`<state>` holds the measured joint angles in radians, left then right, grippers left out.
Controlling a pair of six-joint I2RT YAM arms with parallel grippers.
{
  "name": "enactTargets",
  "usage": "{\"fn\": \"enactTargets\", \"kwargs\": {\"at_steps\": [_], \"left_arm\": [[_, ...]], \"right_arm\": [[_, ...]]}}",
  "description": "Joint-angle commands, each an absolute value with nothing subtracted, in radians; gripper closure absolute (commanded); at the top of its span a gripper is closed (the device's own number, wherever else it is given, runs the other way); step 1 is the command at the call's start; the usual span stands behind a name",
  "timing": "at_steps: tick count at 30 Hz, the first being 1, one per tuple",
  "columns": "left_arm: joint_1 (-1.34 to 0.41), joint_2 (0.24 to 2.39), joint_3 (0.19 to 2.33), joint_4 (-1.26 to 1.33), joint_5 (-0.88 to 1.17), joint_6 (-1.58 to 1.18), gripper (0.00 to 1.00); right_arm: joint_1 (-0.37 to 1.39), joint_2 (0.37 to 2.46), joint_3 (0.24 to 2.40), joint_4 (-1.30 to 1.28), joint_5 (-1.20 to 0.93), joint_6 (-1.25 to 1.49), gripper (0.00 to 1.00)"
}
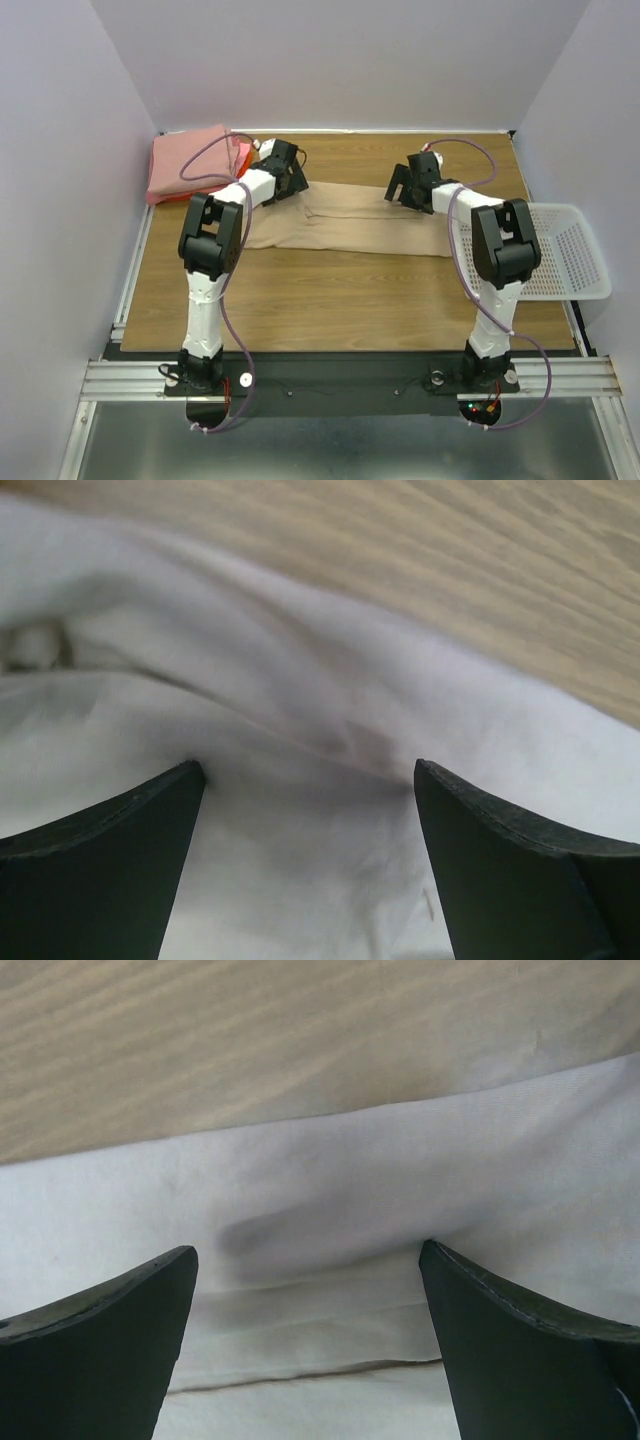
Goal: Fold and stack the t-shirts
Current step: Fold the tshirt
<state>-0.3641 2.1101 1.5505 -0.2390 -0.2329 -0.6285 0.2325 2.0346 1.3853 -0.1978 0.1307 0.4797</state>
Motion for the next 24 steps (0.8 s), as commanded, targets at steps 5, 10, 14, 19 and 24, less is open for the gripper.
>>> {"fn": "enactTargets", "kwargs": {"at_steps": [5,10,14,19,24], "left_arm": [[-0.41,2.463,2.108,-0.402,-0.16,-0.534,0.02],[-0.413,2.586,2.311,-0.388,-0.025,-0.525,0.02],[-0.417,2.644,2.368,-0.255,0.07,-0.571,0.01],[-0.42,2.715,2.476,-0.184,0.13,-0.679,0.01],[-0.42,2.734,2.479,-0.12,0.132,-0.744,0.01]], "right_arm": [[0.346,1.861,1.038,-0.281,0.055,0.669,0.0],[0.457,1.693,0.866,-0.278,0.014,0.77,0.0],[0.673,1.618,0.766,-0.252,-0.027,0.862,0.0],[0.859,1.597,0.736,-0.219,-0.091,0.948,0.0],[0.957,1.499,0.735,-0.222,-0.057,0.963,0.0]]}}
